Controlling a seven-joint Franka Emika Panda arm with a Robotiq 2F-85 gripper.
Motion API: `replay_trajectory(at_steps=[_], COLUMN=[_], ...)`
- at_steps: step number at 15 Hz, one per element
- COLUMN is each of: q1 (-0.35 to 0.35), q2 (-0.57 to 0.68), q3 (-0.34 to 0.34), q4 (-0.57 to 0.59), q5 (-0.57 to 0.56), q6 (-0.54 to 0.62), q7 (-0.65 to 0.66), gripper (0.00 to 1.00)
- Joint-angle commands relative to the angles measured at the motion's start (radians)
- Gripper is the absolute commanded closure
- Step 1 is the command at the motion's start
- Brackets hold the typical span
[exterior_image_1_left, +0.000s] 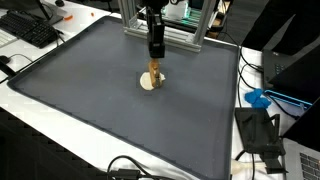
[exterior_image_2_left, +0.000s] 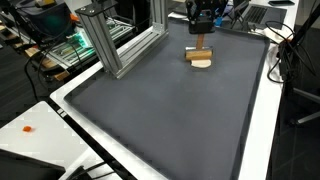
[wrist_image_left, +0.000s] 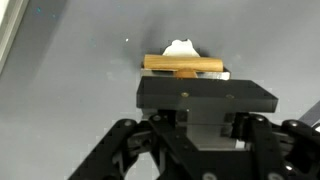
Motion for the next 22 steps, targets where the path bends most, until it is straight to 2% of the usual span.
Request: replay_trajectory(at_steps=[1, 10, 22], q1=[0.007, 0.023, 0.043], q2=[0.015, 0.023, 0.03], q3=[0.021, 0.039, 0.001], q4=[-0.048, -0.036, -0.033], q5=[0.051, 0.049, -0.16], q6=[-0.008, -0.044, 0.038], q7=[-0.035, -0.068, -0.009], gripper=[0.66, 0.66, 0.66])
